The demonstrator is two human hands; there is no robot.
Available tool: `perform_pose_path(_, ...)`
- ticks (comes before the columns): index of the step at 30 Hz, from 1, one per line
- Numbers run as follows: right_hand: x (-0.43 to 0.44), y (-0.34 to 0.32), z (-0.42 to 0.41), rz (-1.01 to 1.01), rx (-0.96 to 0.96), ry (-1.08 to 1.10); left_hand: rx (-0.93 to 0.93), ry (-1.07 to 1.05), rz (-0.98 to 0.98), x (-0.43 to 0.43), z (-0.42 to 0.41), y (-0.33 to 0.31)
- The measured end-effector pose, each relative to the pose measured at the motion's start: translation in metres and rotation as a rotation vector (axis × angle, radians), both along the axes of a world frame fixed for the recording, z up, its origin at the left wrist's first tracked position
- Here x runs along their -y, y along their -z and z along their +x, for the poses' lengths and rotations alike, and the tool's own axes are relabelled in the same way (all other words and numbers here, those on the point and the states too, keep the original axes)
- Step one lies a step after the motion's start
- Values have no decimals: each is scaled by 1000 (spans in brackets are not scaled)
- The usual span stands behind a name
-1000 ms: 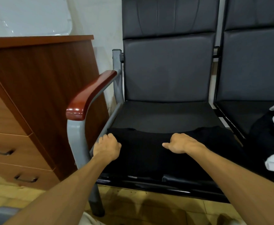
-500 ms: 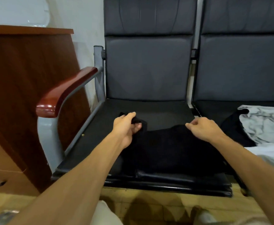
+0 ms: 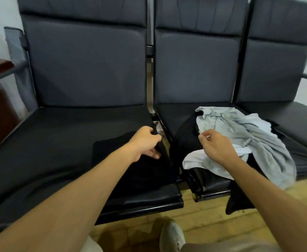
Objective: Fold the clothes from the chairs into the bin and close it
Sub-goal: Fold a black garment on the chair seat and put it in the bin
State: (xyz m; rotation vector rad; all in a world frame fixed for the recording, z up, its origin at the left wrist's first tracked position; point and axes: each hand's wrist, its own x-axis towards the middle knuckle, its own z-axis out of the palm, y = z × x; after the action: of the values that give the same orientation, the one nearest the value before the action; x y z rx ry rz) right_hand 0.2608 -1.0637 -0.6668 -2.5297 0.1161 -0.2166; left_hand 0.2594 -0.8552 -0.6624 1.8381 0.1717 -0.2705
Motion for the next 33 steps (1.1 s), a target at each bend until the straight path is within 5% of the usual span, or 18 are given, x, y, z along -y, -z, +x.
perform_pose_path(3,-10,1,3,-30,1,-48,-59,152,142,5,1,20)
perform_pose_path(6,-17,-1,5,-32,16,-85,80,44,212,-13,0,23)
perform_pose_path(8,-19,-2,5,-38,21,-91,203,38,438,-32,-3,26)
perform_pose_path(14,-33,1,-6,-81,-80,-112,86,475,964,-78,-40,53)
perform_pose_path(21,-105,-5,-14,-98,-166,-256,30,437,1067,-143,-79,46)
perform_pose_path(27,-184,1,-13,-308,-344,-426,-30,354,890,-201,-111,33)
perform_pose_path(30,-206,3,-17,-396,-443,-467,80,133,772,-224,-117,29)
perform_pose_path(33,-216,4,-19,-437,-502,-490,139,-130,886,-248,-118,31)
